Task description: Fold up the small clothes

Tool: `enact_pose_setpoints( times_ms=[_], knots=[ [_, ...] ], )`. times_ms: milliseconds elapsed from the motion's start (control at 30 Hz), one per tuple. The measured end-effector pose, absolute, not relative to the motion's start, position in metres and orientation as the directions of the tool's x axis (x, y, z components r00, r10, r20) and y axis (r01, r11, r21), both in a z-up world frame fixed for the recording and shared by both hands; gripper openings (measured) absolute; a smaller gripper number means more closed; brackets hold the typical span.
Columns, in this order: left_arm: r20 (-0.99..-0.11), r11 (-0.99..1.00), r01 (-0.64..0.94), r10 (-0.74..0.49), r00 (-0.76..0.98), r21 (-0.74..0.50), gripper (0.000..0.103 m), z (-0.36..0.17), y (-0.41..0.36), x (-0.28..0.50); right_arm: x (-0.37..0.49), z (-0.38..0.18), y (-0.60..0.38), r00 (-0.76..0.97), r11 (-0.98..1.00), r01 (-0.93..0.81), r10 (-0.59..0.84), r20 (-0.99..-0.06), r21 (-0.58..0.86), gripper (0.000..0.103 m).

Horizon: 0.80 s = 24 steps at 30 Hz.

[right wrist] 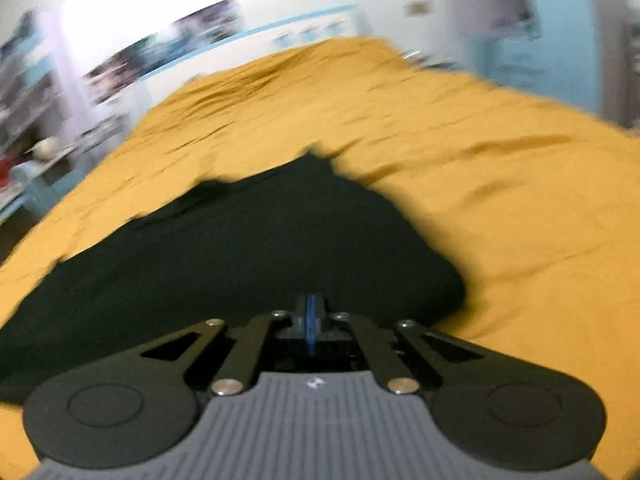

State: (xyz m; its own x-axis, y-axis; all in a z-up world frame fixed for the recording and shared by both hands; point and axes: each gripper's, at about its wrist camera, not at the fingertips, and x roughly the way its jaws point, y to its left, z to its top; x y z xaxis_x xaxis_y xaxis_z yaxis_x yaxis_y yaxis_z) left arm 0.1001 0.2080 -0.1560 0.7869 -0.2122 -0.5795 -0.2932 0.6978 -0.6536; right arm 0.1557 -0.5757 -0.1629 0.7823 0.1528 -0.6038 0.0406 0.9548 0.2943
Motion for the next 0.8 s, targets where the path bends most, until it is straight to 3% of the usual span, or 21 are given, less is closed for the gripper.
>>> enact_pose_setpoints(
  times_ms=[167,233,300,367,533,667,800],
  knots=[
    [-0.589,0.696,-0.299,-0.218,0.778,-0.652,0.007,-0.155,0.202,0.106,0.159,-0.166,-0.588,0.763,0.94,0.11,0.128,-0.634,0.323,0.0],
    [-0.59,0.73,-0.27,-0.219,0.777,-0.628,0.014,-0.138,0.2,0.113,0.155,-0.155,-0.589,0.767,0.936,0.113,0.132,-0.628,0.334,0.0],
    [-0.566,0.774,-0.211,-0.22,0.794,-0.598,0.025,-0.12,0.195,0.123,0.157,-0.14,-0.581,0.798,0.944,0.091,0.121,-0.591,0.317,0.03],
    [-0.549,0.799,-0.152,-0.248,0.798,-0.582,0.026,-0.105,0.19,0.144,0.169,-0.122,-0.573,0.827,0.951,0.035,0.144,-0.543,0.306,0.041],
    [-0.545,0.807,-0.065,-0.335,0.768,-0.587,0.027,-0.099,0.174,0.223,0.251,-0.102,-0.54,0.805,0.919,-0.158,0.331,-0.493,0.361,0.04],
    [-0.569,0.779,-0.049,-0.412,0.711,-0.625,0.027,-0.119,0.16,0.29,0.313,-0.124,-0.504,0.697,0.857,-0.237,0.478,-0.535,0.458,0.041],
    [-0.647,0.836,-0.043,-0.389,0.656,-0.547,0.027,-0.138,0.14,0.339,0.354,-0.16,-0.475,0.6,0.803,-0.214,0.558,-0.574,0.557,0.041]
  ],
)
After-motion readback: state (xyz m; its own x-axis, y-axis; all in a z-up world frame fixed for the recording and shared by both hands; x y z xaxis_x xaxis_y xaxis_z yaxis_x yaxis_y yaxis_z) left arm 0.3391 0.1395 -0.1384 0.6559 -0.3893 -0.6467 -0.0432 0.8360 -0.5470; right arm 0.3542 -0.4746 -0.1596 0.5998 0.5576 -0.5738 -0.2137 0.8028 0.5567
